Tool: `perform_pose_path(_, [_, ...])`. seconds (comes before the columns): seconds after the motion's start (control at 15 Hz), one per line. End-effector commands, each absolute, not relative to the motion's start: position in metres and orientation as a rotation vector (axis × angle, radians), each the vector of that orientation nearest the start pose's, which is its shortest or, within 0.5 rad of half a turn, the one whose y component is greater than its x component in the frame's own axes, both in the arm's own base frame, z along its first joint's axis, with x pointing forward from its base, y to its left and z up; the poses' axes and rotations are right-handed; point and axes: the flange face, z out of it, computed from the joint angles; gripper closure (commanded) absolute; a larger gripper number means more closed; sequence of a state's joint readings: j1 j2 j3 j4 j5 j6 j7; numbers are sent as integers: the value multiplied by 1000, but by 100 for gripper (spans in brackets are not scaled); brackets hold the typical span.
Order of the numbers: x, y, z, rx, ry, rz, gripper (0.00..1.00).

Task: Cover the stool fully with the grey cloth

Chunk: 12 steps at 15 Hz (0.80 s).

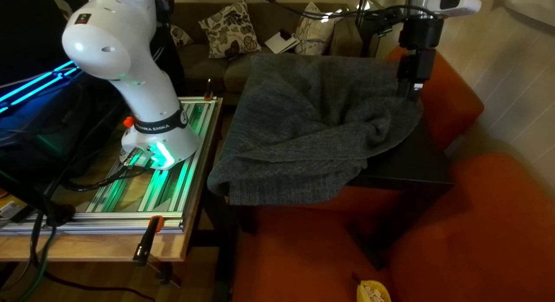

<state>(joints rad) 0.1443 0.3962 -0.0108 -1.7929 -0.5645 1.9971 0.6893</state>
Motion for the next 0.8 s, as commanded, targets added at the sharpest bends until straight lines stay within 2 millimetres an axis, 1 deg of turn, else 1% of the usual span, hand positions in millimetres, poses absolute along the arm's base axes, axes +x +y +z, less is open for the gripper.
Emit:
perform_pose_path(0.0, [668,23,305,2574,-552,-118,0])
perform_pose_path(0.07, [644,37,314,2573,-456,-46,0])
perform_pose_path(0.13, [650,31,309,2569,-470,-57,0])
perform_pose_path(0.2, [650,29,307,2567,-472,-60,0])
perform_pose_path(0.27, [650,30,307,2567,-469,-59,0])
perform_pose_path(0.33, [651,36,307,2616,-436,-79,0])
perform_pose_path(0.4, [655,28,301,2626,-473,-89,0])
perform_pose_path(0.73, [665,-39,254,2717,-646,-303,0])
